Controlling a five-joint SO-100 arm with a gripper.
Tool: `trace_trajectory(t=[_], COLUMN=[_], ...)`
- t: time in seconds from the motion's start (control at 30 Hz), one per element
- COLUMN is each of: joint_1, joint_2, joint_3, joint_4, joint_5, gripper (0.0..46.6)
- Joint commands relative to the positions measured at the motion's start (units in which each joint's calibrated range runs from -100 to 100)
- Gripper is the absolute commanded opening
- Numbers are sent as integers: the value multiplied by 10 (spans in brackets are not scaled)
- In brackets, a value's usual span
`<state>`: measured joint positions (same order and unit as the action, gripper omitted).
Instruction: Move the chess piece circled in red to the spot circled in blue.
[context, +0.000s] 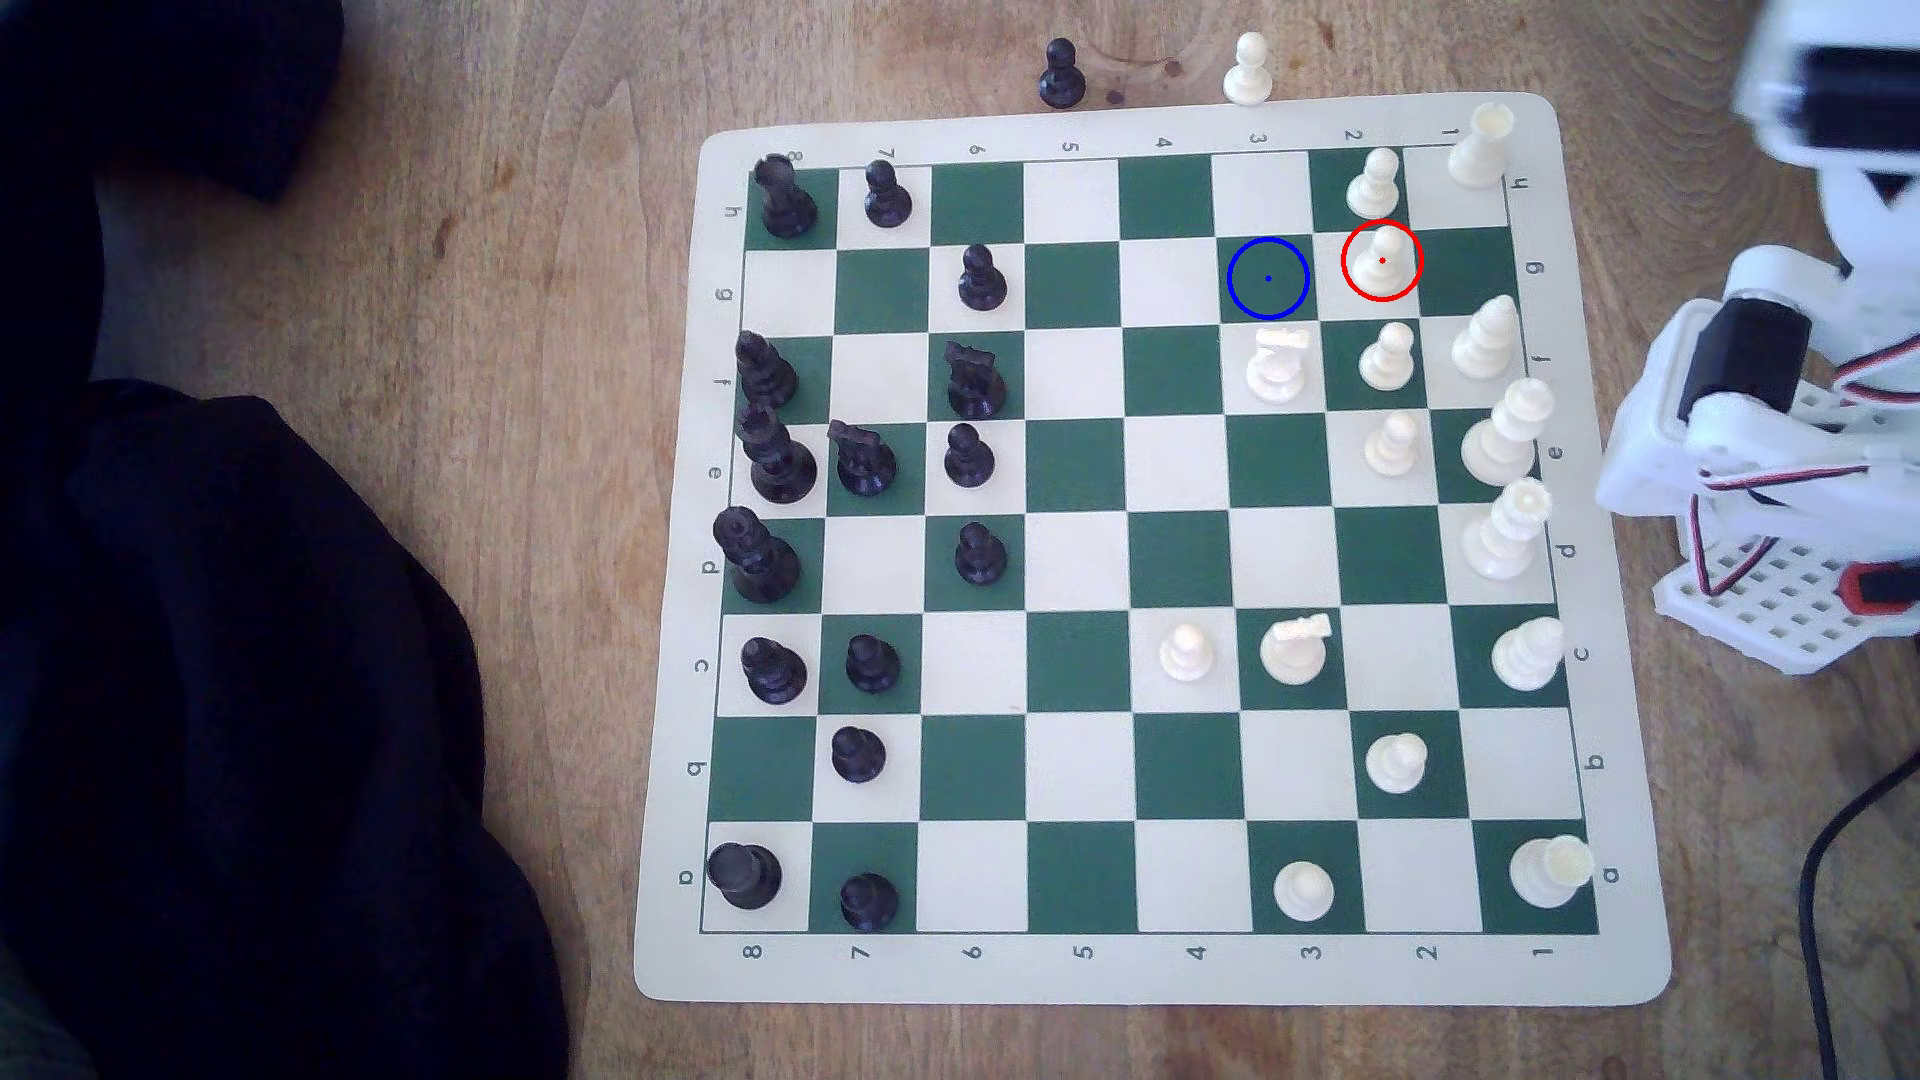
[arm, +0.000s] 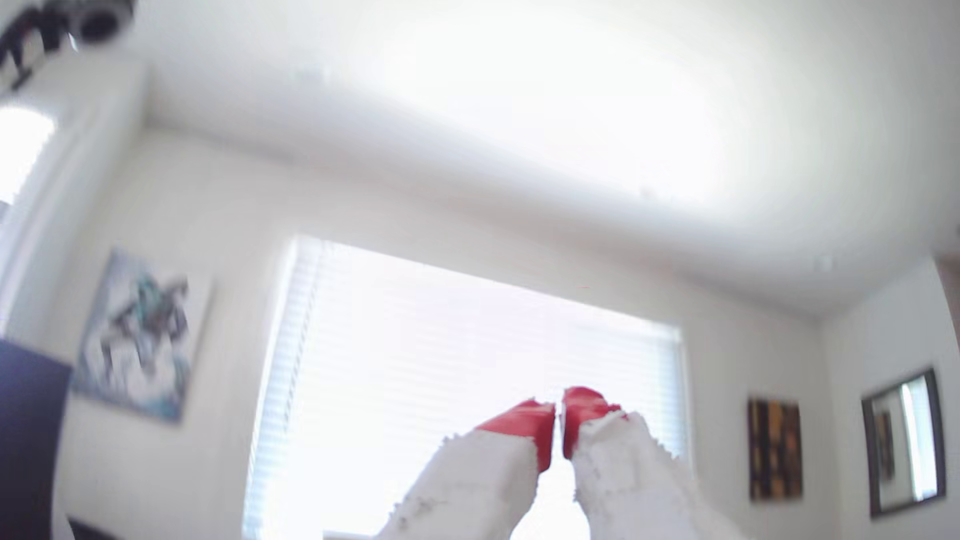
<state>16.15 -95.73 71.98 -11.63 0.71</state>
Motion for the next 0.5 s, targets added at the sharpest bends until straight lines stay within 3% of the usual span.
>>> trace_trajectory(t=[0.0, 0.13, 0.17, 0.27, 0.47], joint_1=[58, 82, 90, 107, 120], joint_2=[0, -1, -2, -2, 100], joint_3=[-84, -94, -105, -129, -196], joint_4=[333, 459, 525, 634, 781], joint_5=[-2, -2, -19, -16, -61], gripper=[5, 2, 2, 8, 14])
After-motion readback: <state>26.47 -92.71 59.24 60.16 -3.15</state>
